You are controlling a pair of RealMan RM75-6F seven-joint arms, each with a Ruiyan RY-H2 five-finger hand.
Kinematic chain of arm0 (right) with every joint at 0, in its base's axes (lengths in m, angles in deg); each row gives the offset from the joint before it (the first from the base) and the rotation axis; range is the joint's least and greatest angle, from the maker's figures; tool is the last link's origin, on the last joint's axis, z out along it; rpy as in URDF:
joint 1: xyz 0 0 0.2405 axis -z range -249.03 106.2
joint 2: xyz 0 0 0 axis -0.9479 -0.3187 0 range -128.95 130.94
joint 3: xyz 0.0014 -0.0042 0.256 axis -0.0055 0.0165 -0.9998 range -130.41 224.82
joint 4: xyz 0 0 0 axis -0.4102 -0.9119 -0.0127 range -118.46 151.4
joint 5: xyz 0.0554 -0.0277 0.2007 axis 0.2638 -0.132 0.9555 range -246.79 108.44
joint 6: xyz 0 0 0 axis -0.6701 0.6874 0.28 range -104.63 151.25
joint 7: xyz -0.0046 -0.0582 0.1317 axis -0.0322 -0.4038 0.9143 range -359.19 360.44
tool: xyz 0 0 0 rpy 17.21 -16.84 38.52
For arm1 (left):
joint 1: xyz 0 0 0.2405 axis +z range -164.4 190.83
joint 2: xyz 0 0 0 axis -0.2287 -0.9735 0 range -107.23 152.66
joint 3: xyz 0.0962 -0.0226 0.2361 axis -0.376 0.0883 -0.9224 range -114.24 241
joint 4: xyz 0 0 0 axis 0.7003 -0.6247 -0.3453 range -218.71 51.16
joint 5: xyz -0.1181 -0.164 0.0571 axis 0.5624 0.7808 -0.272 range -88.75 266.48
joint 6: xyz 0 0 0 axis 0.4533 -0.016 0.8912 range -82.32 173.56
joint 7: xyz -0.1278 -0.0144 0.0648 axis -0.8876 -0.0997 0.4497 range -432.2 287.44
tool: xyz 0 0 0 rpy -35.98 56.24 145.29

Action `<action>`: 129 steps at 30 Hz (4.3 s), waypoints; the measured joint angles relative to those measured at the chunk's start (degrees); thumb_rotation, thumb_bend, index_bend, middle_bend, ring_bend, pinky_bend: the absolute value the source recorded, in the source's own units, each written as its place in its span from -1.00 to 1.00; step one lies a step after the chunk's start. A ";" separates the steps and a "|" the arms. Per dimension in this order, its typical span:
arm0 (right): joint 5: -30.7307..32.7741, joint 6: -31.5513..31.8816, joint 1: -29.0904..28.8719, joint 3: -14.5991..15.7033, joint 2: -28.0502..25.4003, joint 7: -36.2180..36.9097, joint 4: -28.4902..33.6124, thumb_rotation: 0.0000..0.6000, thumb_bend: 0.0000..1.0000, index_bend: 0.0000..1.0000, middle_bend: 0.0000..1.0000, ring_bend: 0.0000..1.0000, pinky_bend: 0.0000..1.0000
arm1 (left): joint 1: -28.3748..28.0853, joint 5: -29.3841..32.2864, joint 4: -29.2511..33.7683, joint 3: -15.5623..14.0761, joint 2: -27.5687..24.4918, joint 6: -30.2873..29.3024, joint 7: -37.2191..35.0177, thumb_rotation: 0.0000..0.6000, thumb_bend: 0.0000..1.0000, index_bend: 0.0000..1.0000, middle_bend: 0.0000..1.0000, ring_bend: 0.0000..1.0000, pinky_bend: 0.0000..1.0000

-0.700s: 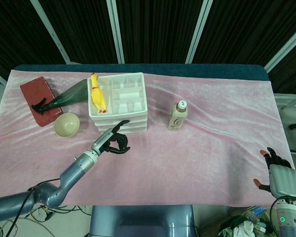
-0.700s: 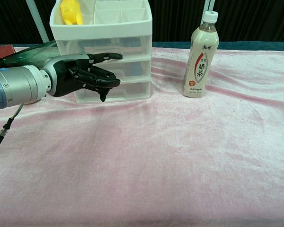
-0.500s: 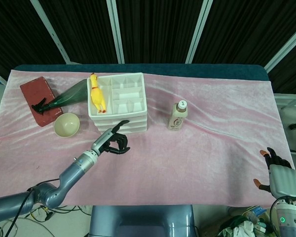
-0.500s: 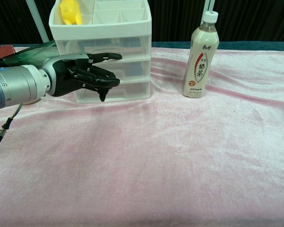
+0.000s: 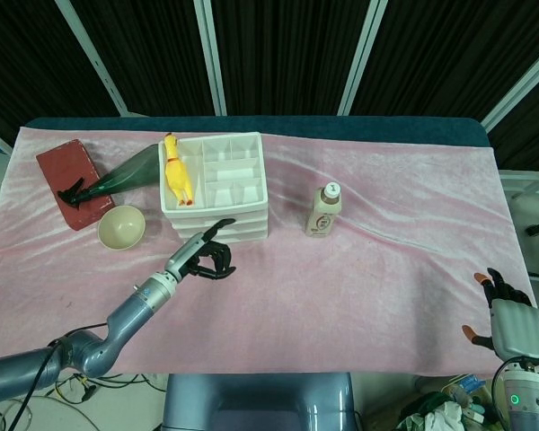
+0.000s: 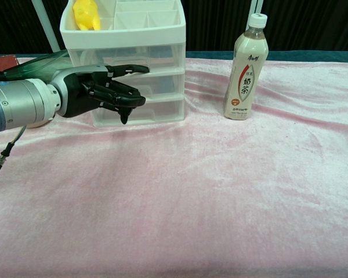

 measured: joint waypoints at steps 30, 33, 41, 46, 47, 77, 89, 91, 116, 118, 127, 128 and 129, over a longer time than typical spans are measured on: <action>0.24 -0.37 -0.11 0.15 -0.18 0.00 0.27 1.00 -0.79 -0.64 -0.84 -0.62 -0.59 | 0.37 -0.37 0.48 -0.55 0.36 -0.90 1.99 1.00 -0.40 -1.00 0.30 0.20 0.16; 0.30 -0.38 -0.11 0.18 -0.20 -0.10 0.33 1.00 -0.79 -0.64 -0.84 -0.62 -0.59 | 0.37 -0.64 0.72 -0.63 0.22 -1.03 2.16 1.00 -0.40 -1.00 0.30 0.20 0.16; 0.46 -0.40 -0.13 0.18 -0.20 -0.27 0.39 1.00 -0.79 -0.64 -0.84 -0.62 -0.59 | 0.40 -0.91 1.24 -0.92 0.17 -1.62 3.33 1.00 -0.40 -1.00 0.30 0.20 0.16; 0.69 -0.51 -0.17 0.20 -0.22 -0.45 0.50 1.00 -0.79 -0.64 -0.84 -0.62 -0.59 | 0.49 -0.78 1.53 -1.23 0.28 -1.93 4.20 1.00 -0.40 -1.00 0.30 0.20 0.16; 0.70 -0.47 -0.17 0.18 -0.22 -0.47 0.51 1.00 -0.79 -0.64 -0.84 -0.62 -0.59 | 0.49 -0.75 1.59 -1.28 0.28 -1.92 4.33 1.00 -0.40 -1.00 0.30 0.20 0.16; 0.65 -0.29 -0.21 0.28 -0.06 -0.80 0.46 1.00 -0.79 -0.64 -0.84 -0.62 -0.59 | 1.17 -2.96 4.96 -4.05 -0.41 -2.78 6.29 1.00 -0.40 -1.00 0.30 0.20 0.16; 0.71 -0.25 -0.22 0.28 0.03 -0.91 0.40 1.00 -0.79 -0.64 -0.84 -0.62 -0.59 | 1.50 -4.03 6.11 -4.81 -0.74 -3.61 6.49 1.00 -0.40 -1.00 0.30 0.20 0.16; 0.70 -0.26 -0.23 0.29 0.04 -0.95 0.39 1.00 -0.79 -0.64 -0.84 -0.62 -0.59 | 1.55 -4.43 6.53 -5.12 -0.90 -3.67 6.60 1.00 -0.40 -1.00 0.30 0.20 0.16; 0.83 -0.25 -0.28 0.35 0.18 -1.41 0.42 1.00 -0.79 -0.64 -0.84 -0.62 -0.59 | 2.90 -7.17 10.10 -7.97 -2.14 -6.34 8.55 1.00 -0.40 -1.00 0.30 0.20 0.15; 0.89 -0.26 -0.28 0.34 0.18 -1.41 0.46 1.00 -0.79 -0.64 -0.84 -0.62 -0.59 | 2.97 -7.65 10.40 -8.34 -2.31 -6.45 8.59 1.00 -0.40 -1.00 0.30 0.20 0.15; 1.01 -0.25 -0.28 0.32 0.18 -1.45 0.50 1.00 -0.79 -0.64 -0.84 -0.62 -0.59 | 3.06 -8.68 10.97 -9.71 -2.46 -6.50 8.80 1.00 -0.40 -1.00 0.30 0.20 0.14; 1.01 -0.23 -0.27 0.32 0.18 -1.47 0.50 1.00 -0.79 -0.64 -0.84 -0.62 -0.59 | 3.10 -8.83 11.03 -9.80 -2.46 -6.64 8.85 1.00 -0.40 -1.00 0.30 0.20 0.14; 1.01 -0.22 -0.26 0.32 0.19 -1.47 0.51 1.00 -0.79 -0.64 -0.84 -0.62 -0.59 | 3.14 -9.00 11.11 -9.92 -2.47 -6.77 8.91 1.00 -0.40 -1.00 0.30 0.20 0.14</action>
